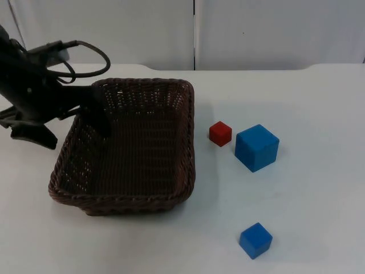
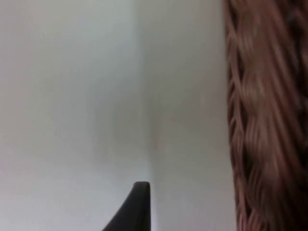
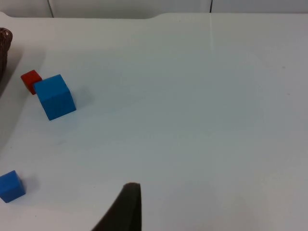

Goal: Pick up the basket with the left hand and place the largest block into the basket with the right hand.

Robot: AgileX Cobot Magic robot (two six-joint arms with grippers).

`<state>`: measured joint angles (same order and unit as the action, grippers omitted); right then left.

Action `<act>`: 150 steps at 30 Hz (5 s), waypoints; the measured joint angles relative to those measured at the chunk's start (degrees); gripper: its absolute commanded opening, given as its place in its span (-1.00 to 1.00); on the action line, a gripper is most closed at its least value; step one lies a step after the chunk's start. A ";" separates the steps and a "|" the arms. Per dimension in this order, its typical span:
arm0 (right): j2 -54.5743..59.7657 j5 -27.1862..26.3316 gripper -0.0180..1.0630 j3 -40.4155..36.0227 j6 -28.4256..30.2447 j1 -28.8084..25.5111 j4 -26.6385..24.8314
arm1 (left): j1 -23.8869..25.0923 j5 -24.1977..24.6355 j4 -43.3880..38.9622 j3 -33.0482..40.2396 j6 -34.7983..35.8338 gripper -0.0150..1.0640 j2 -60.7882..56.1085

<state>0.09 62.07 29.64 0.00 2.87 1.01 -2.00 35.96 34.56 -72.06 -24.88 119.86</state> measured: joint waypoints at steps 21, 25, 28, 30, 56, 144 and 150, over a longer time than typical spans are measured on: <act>0.00 0.00 0.98 0.00 0.00 0.00 0.91 | -0.24 -4.86 2.70 -0.09 -0.21 0.81 2.04; 0.00 0.00 0.98 0.00 0.00 0.00 1.68 | -1.49 -6.01 2.34 -0.09 -0.31 0.81 2.80; 0.00 0.00 0.98 0.00 0.00 0.00 1.90 | -1.83 -6.25 2.34 -0.09 -0.31 0.81 3.09; 0.00 0.00 0.98 0.00 0.00 0.00 2.01 | -1.83 -6.85 2.34 -0.09 -0.31 0.81 3.09; 0.00 0.00 0.98 0.00 0.00 0.00 2.01 | -1.85 -3.60 2.45 -0.09 0.78 -0.98 2.54; 17.84 -8.58 0.98 7.16 0.00 0.00 2.63 | -1.85 7.94 4.69 25.07 2.86 -0.98 -34.49; 30.48 -14.75 0.98 11.54 0.31 0.00 2.63 | -1.85 7.94 4.73 25.07 2.86 -0.98 -34.49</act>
<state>30.57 47.32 41.18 0.31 2.87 3.64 -3.85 43.90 39.29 -46.99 -22.01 85.38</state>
